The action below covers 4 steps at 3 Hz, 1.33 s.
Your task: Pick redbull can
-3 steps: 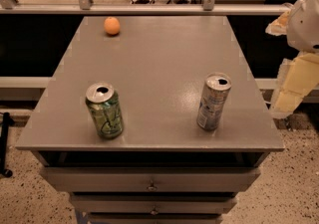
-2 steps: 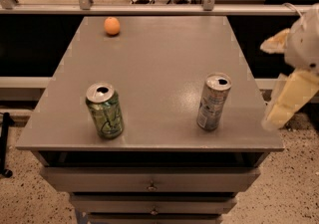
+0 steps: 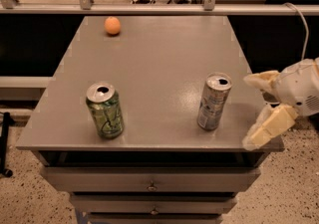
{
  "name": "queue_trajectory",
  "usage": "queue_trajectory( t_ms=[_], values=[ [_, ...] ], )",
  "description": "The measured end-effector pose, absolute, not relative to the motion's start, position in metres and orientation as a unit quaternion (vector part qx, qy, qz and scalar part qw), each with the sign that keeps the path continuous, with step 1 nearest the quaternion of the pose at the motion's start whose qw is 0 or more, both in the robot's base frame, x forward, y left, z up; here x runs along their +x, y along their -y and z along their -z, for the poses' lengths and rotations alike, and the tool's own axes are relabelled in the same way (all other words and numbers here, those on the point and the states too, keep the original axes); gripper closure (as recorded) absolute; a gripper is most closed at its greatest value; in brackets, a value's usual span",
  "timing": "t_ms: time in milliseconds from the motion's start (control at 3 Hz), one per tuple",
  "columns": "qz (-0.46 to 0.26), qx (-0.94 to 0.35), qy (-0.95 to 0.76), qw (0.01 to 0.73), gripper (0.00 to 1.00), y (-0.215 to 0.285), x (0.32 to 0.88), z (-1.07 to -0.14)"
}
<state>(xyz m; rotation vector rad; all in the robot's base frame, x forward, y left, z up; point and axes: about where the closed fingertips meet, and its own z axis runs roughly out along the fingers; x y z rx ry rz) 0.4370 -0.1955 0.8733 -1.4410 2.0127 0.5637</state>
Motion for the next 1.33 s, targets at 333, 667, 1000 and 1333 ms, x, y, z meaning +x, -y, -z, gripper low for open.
queue_trajectory(
  t_ms=[333, 667, 1000, 1333],
  values=[
    [-0.316, -0.51, -0.71, 0.367, 0.0, 0.157, 0.448, -0.868],
    [-0.381, -0.482, -0.668, 0.42, 0.08, 0.124, 0.455, -0.866],
    [-0.396, -0.468, -0.654, 0.444, 0.39, 0.116, 0.455, -0.864],
    [-0.398, -0.461, -0.646, 0.46, 0.69, 0.116, 0.457, -0.87]
  ],
)
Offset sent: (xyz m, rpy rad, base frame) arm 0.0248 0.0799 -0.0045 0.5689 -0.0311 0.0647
